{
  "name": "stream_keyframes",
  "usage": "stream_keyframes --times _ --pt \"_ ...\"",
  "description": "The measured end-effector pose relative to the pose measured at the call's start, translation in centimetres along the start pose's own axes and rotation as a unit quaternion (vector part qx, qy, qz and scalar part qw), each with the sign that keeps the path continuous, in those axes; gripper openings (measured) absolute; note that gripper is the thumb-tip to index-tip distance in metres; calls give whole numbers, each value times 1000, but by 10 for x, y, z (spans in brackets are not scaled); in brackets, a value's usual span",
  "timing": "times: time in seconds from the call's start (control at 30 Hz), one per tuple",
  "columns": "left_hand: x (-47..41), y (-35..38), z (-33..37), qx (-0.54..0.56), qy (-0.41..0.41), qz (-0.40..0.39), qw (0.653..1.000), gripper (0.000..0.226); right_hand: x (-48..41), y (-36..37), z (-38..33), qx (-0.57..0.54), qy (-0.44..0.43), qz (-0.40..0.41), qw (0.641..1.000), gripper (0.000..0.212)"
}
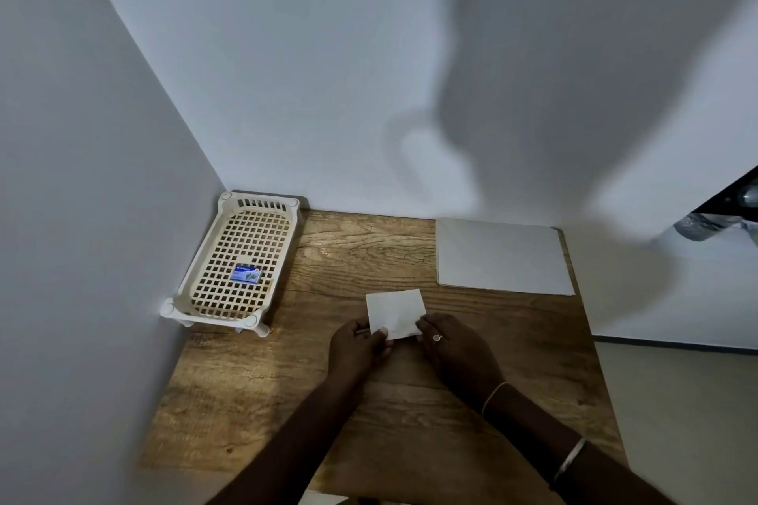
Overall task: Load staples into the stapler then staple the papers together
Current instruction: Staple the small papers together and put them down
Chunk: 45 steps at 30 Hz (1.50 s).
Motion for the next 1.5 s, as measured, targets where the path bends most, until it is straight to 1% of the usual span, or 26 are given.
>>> stream_keyframes --times 0.07,0.13,0.2,0.27,0.3,0.33,0.43,0.5,0.53,0.6,0.8,0.97,1.03,1.13,1.2,1.23,1.27,1.3,1.37,1.4,1.43,1.47,1.5 --pt "0 -4 0 1 2 9 1000 26 4 1 3 -29 63 -4 998 38" --pt "2 -7 1 -8 13 8 1000 25 5 0 4 -63 120 -34 990 38" --pt "3 -9 2 -16 32 -2 999 23 5 -4 4 -116 184 -54 975 35" --pt "5 -9 4 -28 50 -12 998 21 3 -9 3 -183 246 -60 950 32" --pt "6 -9 4 -34 57 -17 998 20 3 -11 1 -229 276 -62 931 34" --pt "7 -9 4 -38 62 -22 997 19 3 -11 -1 -287 307 -66 905 36" --pt "11 -9 5 -45 71 -38 996 18 4 -7 -7 -455 397 -90 792 44" --pt "12 -10 7 -38 72 -47 996 18 3 -8 -9 -519 437 -82 730 43" --pt "13 -10 8 -35 72 -54 995 19 3 -10 -10 -539 447 -79 709 43" --pt "15 -9 11 -32 75 -70 994 22 1 -14 -11 -560 458 -78 686 43" --pt "19 -8 21 -12 87 -120 989 37 -4 -23 -13 -589 488 -70 641 44" --pt "21 -9 25 12 90 -130 987 38 -7 -28 -16 -627 482 -54 610 42" --pt "21 -8 26 19 87 -133 987 34 -7 -29 -16 -629 480 -49 610 42" --pt "22 -7 27 30 84 -132 987 30 -8 -30 -15 -622 465 -54 627 40" --pt "22 -6 29 45 83 -126 988 29 -13 -29 -9 -615 461 -51 638 31" --pt "21 -6 30 55 84 -122 987 28 -15 -29 -4 -601 464 -40 649 24" --pt "21 -6 32 64 84 -118 987 27 -17 -29 2 -569 465 -24 678 20" --pt "20 -5 35 74 83 -115 987 27 -20 -28 9 -517 461 -10 721 20" --pt "19 -5 41 93 84 -112 986 30 -23 -26 21 -356 421 -12 834 15" --pt "19 -5 43 102 86 -112 985 34 -25 -21 23 -270 383 -43 883 22" --pt "19 -4 47 108 88 -112 984 36 -26 -14 24 -206 338 -94 913 33" --pt "19 -3 50 113 92 -112 983 36 -26 -7 22 -160 300 -155 928 44" --pt "19 -2 52 116 95 -111 982 36 -25 1 20 -124 265 -208 933 55"
Point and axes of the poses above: each hand's wrist, its own x-axis away from the middle knuckle, its own y-axis out of the palm, z = x × y, the point moved 3 cm from there along -x, towards the middle knuckle, and after that the axes turned 12 degrees about x, right-handed, at the moved point
